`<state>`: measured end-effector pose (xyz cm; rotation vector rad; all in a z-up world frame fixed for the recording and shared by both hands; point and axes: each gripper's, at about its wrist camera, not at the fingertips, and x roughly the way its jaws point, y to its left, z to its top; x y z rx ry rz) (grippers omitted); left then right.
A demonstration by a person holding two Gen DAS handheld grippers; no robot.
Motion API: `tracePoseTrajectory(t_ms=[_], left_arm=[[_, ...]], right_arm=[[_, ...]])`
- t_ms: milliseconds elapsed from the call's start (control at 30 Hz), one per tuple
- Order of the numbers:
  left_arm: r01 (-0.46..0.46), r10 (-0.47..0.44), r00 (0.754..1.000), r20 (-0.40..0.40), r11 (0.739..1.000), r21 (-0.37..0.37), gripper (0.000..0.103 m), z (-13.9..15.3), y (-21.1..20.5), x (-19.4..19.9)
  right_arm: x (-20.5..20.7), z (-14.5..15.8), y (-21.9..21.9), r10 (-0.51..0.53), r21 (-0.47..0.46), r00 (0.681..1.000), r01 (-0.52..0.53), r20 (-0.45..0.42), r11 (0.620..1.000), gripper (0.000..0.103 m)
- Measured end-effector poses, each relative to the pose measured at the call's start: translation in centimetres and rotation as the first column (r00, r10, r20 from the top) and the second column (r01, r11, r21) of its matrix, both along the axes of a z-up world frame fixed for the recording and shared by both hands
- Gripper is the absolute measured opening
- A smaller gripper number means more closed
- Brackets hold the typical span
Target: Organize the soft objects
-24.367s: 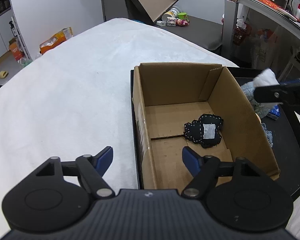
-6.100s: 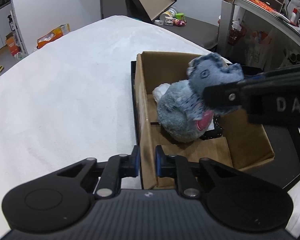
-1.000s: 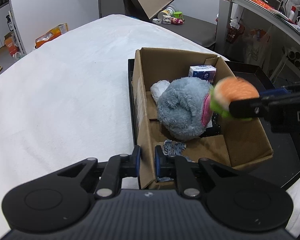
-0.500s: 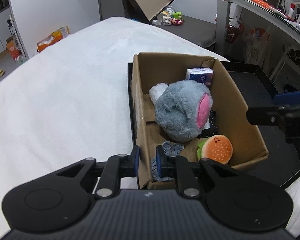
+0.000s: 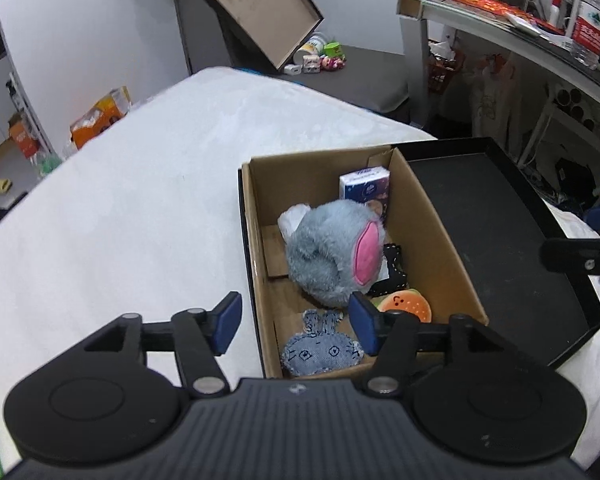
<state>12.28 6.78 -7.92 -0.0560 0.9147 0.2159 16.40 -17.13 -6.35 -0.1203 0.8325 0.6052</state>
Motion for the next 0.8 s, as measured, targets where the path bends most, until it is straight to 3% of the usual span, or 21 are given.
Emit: tracePoseTrajectory(t_ms=[100,800], left_arm=[[0.016,-0.016,1.0,0.004,0.999,0.029,0.067,1.3,-0.4,-0.2],[0.043,-0.046,0.997,0.064,0.998,0.054,0.083,8.0,-3.8,-3.9]], right_arm=[[-0.4,0.3,-1.3,-0.012,0.016,1.0,0.012,0.001,1.0,0.096],[-2.7,3.7,-8.7,-0.076,0.081,0.997,0.075,0.002,0.994,0.103]])
